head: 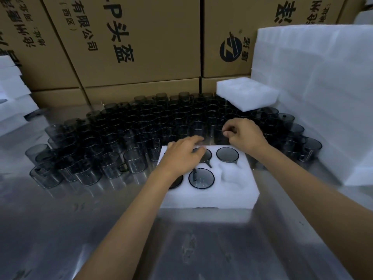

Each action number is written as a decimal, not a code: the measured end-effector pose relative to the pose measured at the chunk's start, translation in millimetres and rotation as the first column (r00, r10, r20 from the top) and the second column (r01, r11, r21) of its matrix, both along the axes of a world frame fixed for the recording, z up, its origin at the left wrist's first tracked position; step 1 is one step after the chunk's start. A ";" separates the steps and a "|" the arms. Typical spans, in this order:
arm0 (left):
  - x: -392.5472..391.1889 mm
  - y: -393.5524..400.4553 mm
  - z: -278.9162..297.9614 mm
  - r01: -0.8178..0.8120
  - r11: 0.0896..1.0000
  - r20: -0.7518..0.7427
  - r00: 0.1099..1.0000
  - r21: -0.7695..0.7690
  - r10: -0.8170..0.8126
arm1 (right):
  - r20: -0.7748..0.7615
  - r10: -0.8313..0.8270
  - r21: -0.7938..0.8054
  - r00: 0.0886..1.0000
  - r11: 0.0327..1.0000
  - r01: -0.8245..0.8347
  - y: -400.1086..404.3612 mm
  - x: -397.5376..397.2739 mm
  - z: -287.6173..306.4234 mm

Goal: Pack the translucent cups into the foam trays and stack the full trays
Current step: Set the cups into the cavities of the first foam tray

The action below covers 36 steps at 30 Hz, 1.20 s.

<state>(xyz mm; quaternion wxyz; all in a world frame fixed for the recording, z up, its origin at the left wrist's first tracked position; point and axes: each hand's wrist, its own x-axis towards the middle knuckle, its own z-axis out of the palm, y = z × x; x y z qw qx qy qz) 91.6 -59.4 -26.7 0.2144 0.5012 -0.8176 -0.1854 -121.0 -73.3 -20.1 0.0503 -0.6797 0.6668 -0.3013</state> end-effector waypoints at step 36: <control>-0.9 82.3 -7.4 0.114 0.993 -0.366 0.925 0.012 -0.102 | 0.324 0.293 0.071 0.899 0.940 -0.332 139.2 -3.7 14.3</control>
